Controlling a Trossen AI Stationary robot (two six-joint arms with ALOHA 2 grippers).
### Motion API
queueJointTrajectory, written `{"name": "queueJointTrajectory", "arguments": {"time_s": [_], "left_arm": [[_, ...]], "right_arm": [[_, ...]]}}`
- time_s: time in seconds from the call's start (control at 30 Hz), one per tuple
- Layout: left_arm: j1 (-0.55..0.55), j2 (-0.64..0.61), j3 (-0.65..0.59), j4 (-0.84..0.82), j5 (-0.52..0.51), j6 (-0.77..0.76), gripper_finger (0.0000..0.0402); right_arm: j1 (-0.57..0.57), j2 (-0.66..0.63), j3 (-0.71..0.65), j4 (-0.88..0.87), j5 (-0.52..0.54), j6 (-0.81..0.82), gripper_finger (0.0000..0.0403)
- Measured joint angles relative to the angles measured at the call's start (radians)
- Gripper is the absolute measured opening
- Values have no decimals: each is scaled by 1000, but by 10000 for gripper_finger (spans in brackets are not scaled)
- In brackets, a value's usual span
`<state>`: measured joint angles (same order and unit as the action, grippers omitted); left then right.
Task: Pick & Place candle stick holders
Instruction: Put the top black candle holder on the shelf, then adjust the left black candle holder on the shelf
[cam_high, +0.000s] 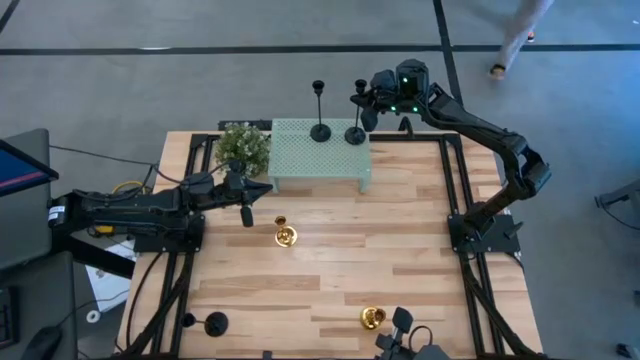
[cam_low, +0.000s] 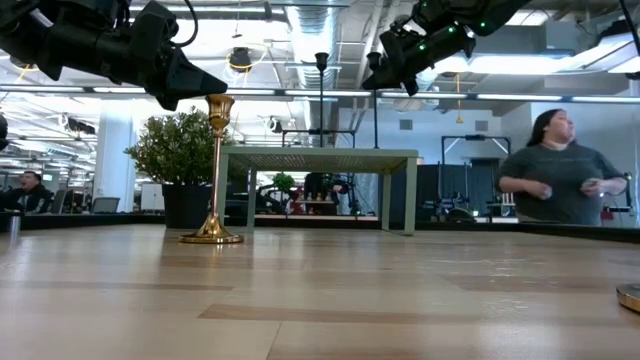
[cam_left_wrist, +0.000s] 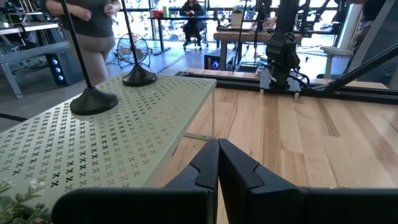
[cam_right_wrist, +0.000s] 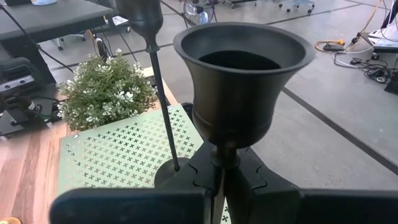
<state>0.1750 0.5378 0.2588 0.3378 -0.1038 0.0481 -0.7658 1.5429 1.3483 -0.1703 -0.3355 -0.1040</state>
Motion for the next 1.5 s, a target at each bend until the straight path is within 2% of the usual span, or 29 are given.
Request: {"name": "queueJointTrajectory", "arguments": {"time_s": [0.27, 0.73, 0.9, 1.17, 1.5], "left_arm": [[0, 0, 0, 0, 0, 0, 8], [0, 0, 0, 0, 0, 0, 8], [0, 0, 0, 0, 0, 0, 8], [0, 0, 0, 0, 0, 0, 8], [0, 0, 0, 0, 0, 0, 8]], "right_arm": [[0, 0, 0, 2, 20, -1, 33], [0, -5, 0, 0, 22, 0, 150], [0, -37, -1, 1, 22, -1, 178], [7, -134, 0, -89, 21, 7, 188], [64, -281, 0, -258, 20, 36, 162]]}}
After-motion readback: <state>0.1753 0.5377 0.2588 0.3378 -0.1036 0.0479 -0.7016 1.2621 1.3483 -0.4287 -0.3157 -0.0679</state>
